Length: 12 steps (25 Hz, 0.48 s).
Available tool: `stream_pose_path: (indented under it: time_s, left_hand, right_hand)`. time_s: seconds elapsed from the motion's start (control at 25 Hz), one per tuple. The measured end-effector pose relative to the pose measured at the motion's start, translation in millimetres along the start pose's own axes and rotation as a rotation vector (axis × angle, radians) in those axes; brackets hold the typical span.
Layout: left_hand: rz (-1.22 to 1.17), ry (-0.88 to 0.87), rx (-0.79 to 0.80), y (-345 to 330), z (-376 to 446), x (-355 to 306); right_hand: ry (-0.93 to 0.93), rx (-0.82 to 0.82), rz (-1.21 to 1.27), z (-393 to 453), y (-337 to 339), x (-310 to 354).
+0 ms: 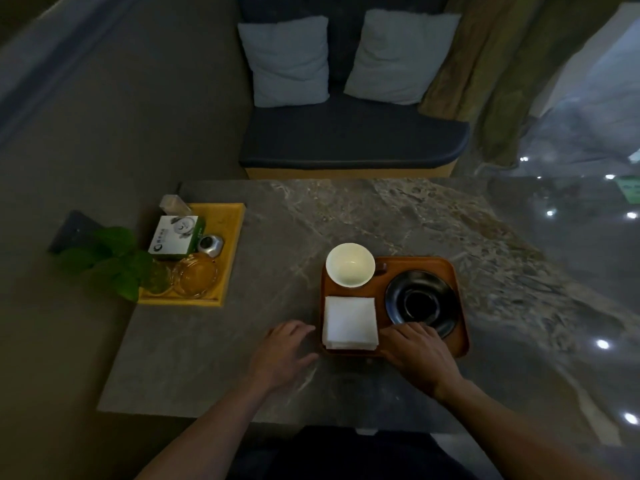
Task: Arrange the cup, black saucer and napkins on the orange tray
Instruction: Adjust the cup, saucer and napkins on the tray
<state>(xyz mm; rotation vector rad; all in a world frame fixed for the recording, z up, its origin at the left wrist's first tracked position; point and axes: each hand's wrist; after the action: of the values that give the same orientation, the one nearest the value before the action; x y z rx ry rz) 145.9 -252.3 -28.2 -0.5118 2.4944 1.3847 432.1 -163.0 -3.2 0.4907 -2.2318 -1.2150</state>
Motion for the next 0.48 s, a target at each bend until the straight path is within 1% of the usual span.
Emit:
stream_pose_path:
  time_s: [0.12,0.24,0.36,0.48]
  left_hand:
    - [0.038,-0.082,0.010,5,2,17]
    - [0.104,-0.157,-0.011,8,8,18]
    - [0.163,-0.188,-0.033,4,16,7]
    - [0.210,-0.200,-0.045,-2,24,-3]
  right_hand:
    - [-0.029,-0.021,-0.003,1,-7,20]
    - [-0.051,-0.040,-0.053,0,-11,33]
    - [-0.079,-0.026,-0.064,1,-13,38]
    - [-0.069,-0.004,-0.057,5,-17,39]
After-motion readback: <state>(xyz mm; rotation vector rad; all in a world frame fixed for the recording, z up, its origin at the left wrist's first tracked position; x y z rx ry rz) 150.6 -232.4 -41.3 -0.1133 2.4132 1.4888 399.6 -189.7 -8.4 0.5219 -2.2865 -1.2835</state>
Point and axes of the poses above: each hand's wrist, its own z-axis towards the middle knuckle, its own y-axis out of the back of the hand, x = y × z, and after that the axes turned 12 degrees about x, right-handed
